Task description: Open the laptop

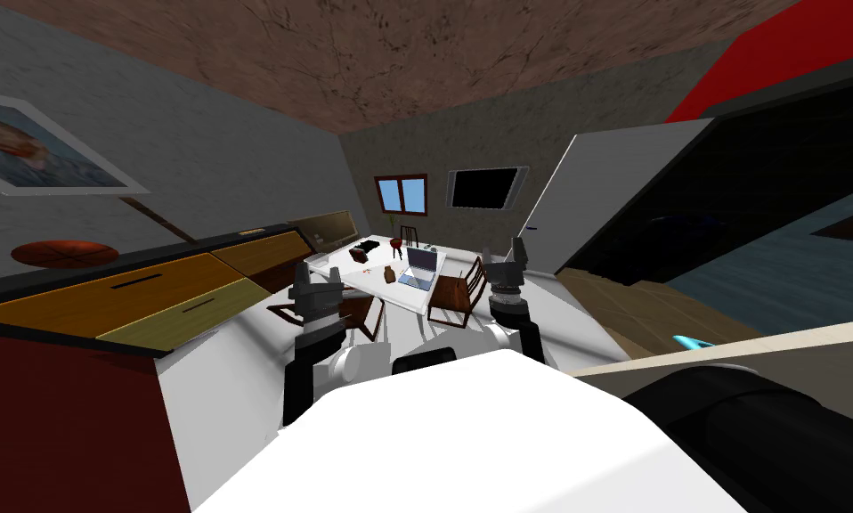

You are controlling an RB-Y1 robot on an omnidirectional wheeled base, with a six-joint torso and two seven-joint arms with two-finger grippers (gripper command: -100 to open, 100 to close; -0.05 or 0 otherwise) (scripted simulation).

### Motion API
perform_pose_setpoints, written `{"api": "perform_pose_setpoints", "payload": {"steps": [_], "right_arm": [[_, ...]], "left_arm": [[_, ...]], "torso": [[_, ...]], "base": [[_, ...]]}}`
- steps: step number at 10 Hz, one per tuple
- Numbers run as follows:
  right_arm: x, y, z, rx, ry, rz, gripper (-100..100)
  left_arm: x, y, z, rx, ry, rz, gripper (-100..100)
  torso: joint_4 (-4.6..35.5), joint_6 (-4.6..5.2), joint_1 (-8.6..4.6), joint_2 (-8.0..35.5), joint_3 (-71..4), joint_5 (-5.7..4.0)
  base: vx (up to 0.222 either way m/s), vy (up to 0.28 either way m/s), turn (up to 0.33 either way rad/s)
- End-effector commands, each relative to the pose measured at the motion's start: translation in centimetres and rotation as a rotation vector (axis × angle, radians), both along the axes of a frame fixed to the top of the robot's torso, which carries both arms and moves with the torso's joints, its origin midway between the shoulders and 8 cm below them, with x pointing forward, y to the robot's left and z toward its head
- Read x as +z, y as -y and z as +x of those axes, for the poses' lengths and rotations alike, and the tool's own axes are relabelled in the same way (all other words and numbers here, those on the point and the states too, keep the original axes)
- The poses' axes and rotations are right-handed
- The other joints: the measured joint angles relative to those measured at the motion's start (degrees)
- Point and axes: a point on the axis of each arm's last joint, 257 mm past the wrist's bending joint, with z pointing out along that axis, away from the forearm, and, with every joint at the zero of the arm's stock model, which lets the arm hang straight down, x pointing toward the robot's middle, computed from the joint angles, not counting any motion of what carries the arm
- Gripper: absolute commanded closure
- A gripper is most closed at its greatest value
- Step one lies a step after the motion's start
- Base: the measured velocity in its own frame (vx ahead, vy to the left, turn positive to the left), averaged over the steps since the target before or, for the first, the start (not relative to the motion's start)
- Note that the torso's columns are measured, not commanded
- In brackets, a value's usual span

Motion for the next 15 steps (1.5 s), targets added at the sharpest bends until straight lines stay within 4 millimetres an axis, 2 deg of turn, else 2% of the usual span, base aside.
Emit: {"api": "perform_pose_setpoints", "payload": {"steps": [1,9,10,12,15], "right_arm": [[0.0,0.0,0.0,0.0,0.0,0.0,0],[0.0,0.0,0.0,0.0,0.0,0.0,0],[0.0,0.0,0.0,0.0,0.0,0.0,0],[0.0,0.0,0.0,0.0,0.0,0.0,0],[0.0,0.0,0.0,0.0,0.0,0.0,0]], "left_arm": [[0.0,0.0,0.0,0.0,0.0,0.0,0],[0.0,0.0,0.0,0.0,0.0,0.0,0],[-0.3,0.3,0.3,-0.022,-0.012,0.038,-100],[-0.6,0.4,0.7,-0.039,-0.023,0.064,-100],[-1.9,0.1,2.0,-0.077,-0.061,0.119,-100]], "torso": [[2.3,0.0,0.0,2.3,-4.7,0.0],[35.4,0.0,0.0,35.4,-70.7,0.0],[39.6,0.0,0.0,39.6,-79.2,0.0],[42.1,0.0,-0.22,42.1,-84.2,-0.06],[42.3,0.01,-0.15,42.3,-84.6,-0.03]], "base": [[0.0,0.0,0.0],[0.0,0.0,0.0],[0.003,-0.036,-0.006],[-0.002,-0.09,-0.003],[-0.017,-0.14,-0.01]]}}
